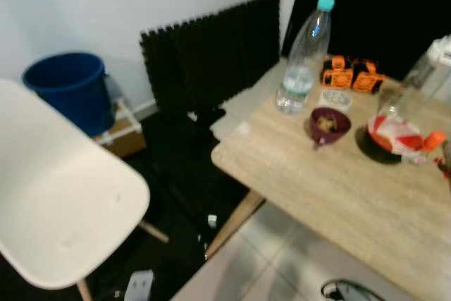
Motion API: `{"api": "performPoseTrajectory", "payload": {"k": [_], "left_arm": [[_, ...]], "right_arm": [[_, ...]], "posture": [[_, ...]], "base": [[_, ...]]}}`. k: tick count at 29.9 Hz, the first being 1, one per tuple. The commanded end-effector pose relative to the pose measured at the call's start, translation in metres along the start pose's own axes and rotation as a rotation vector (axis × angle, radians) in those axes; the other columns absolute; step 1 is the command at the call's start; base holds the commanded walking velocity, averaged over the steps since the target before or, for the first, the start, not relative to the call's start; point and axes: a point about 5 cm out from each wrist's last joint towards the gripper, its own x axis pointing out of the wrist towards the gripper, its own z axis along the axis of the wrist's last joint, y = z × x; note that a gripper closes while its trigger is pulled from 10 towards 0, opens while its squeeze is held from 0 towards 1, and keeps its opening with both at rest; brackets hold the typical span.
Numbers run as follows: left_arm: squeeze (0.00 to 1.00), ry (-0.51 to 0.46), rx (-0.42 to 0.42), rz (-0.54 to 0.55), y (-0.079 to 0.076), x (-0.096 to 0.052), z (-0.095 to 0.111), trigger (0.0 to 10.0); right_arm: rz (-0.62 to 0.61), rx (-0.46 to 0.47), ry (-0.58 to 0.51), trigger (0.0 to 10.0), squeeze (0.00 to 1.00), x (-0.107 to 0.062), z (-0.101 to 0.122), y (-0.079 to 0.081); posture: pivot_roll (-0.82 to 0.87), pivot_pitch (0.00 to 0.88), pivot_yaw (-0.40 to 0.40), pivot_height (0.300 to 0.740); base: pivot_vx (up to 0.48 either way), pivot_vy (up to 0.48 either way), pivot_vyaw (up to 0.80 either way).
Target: Restocking fridge
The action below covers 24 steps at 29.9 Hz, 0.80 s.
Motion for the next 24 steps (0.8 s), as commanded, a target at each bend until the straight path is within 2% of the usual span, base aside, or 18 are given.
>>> {"api": "performPoseTrajectory", "payload": {"k": [1,24], "left_arm": [[0.00,0.042,-0.016,-0.011,-0.0045,0.0000,-0.0113,10.0],[0.00,0.033,-0.019,-0.006,-0.0039,0.0001,-0.0095,10.0]], "right_arm": [[0.000,0.002,0.020,10.0,0.00,-0.0004,-0.0051,-0.0001],[0.005,-0.004,0.024,10.0,0.00,0.0000,-0.0055,0.0021]], "posture": [[0.08,0.015,-0.090,0.740],[0.08,0.010,-0.086,0.740]], "base": [[0.000,0.000,-0.71],[0.000,0.000,-0.71]]}}
